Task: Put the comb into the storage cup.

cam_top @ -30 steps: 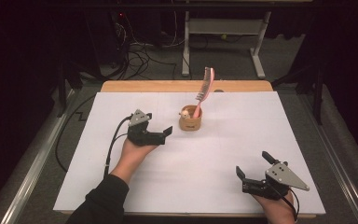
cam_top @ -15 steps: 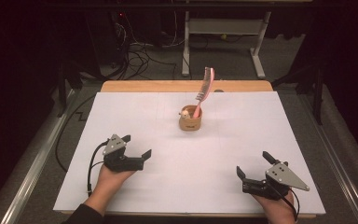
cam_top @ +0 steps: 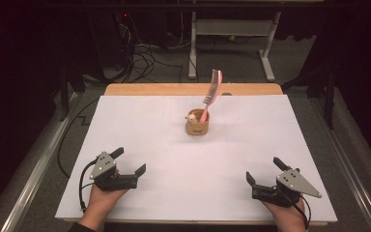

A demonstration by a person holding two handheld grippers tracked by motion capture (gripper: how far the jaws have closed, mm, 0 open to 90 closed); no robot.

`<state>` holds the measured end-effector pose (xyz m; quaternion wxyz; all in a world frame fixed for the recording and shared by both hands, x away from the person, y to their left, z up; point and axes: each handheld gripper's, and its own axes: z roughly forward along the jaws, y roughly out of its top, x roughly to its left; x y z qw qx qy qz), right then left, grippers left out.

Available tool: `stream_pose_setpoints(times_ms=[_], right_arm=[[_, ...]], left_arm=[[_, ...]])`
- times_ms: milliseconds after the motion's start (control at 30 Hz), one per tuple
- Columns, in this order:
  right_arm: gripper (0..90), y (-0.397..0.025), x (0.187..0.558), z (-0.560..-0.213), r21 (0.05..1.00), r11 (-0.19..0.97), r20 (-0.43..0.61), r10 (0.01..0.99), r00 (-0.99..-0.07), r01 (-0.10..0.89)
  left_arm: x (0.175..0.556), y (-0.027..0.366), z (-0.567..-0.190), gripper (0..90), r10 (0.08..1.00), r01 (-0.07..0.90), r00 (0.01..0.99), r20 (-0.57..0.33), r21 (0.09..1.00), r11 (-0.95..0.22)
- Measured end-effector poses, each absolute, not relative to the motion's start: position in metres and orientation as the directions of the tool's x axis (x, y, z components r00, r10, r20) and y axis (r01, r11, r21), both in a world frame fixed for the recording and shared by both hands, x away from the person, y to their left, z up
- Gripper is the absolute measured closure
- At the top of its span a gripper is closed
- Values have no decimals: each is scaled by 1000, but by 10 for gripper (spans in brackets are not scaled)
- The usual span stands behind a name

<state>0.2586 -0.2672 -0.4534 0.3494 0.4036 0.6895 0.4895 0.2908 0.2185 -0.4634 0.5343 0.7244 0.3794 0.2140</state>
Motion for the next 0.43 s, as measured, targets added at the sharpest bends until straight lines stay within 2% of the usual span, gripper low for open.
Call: stream_pose_setpoints(times_ms=[100,200,433], right_arm=[[1,-267,260,-454,957,187,-81,907,-413,222],[1,-267,258,-453,957,186,-83,910,-406,221],[1,-270,256,-454,959,178,-78,913,-401,220]], left_arm=[[289,217,-463,0,765,294,641,-61,940,-172],[288,224,-458,0,753,300,648,-116,947,-112],[288,230,-457,0,774,301,623,-113,948,-103]])
